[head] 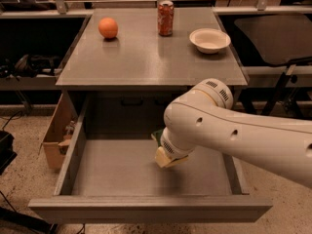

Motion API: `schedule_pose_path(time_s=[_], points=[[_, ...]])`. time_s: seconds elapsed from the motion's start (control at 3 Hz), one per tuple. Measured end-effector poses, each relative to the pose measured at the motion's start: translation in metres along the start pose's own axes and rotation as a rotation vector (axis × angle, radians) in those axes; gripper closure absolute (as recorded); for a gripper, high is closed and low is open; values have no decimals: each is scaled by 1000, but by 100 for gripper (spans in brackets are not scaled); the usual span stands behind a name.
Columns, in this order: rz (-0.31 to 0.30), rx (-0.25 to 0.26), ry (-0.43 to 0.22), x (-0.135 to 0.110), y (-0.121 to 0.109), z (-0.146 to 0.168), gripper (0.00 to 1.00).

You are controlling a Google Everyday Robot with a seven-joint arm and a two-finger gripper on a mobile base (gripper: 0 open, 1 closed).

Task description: Place sponge into top drawer

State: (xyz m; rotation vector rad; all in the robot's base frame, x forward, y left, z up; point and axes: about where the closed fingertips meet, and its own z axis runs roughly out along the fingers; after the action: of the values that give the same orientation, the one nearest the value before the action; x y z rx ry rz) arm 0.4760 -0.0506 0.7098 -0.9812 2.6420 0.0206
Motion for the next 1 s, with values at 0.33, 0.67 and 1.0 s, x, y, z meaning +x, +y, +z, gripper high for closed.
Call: schedule_pose_path(time_s=[0.33,0.67,1.0], points=[[0,0,0,0,0,0,0],[-6,-13,-10,-2,-8,-8,0],[50,-49,-62,2,-42,-45,0]])
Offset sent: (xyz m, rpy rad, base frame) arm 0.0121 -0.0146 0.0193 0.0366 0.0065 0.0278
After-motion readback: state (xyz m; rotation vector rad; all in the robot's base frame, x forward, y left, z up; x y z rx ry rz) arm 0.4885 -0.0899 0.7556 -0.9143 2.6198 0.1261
